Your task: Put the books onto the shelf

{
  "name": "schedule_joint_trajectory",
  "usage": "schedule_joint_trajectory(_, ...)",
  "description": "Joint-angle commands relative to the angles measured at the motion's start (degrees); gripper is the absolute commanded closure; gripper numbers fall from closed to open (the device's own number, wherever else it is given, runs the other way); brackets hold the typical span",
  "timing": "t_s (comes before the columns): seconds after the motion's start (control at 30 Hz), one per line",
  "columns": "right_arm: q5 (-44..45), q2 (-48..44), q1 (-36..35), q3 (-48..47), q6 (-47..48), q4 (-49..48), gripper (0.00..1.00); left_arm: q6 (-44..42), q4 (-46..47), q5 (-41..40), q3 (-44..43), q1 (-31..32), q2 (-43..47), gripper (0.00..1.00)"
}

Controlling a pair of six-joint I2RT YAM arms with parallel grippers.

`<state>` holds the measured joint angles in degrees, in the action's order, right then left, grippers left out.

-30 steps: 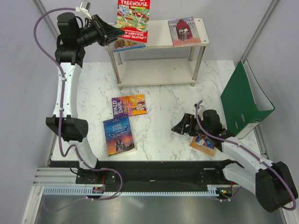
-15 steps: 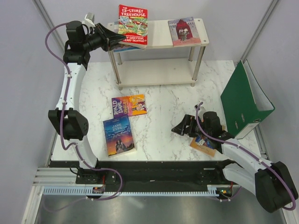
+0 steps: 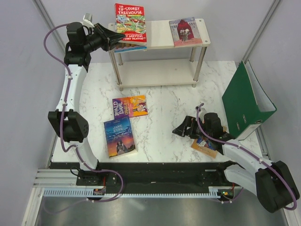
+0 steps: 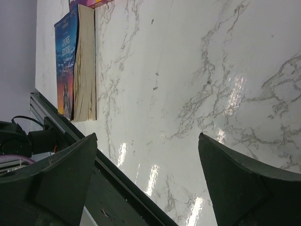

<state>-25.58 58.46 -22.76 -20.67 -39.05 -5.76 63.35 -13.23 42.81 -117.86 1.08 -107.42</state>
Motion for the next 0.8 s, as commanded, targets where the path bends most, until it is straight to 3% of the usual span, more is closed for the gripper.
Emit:
schedule_joint_trajectory(0.0, -0.6, -0.1, -0.3, 0.5, -0.2, -2.5, 0.05, 0.1, 1.7, -1.2, -1.7, -0.2, 2.2, 0.98)
schedule_joint_trajectory(0.33, -0.7, 0.0, -0.3, 0.5, -0.2, -2.5, 0.05, 1.3, -2.4, 1.0, -6.4, -0.6, -2.1, 0.89)
schedule_joint_trajectory(0.63, -0.7, 0.3, -0.2, 0.5, -0.2, -2.6, 0.04, 1.2, -5.3, 0.2, -7.6, -2.7, -1.7, 0.68)
schedule_joint_trajectory(0.77, -0.7, 0.2, -0.3, 0.6, -0.3, -2.6, 0.04, 1.2, -7.7, 1.0, -9.5, -3.7, -2.7, 0.65)
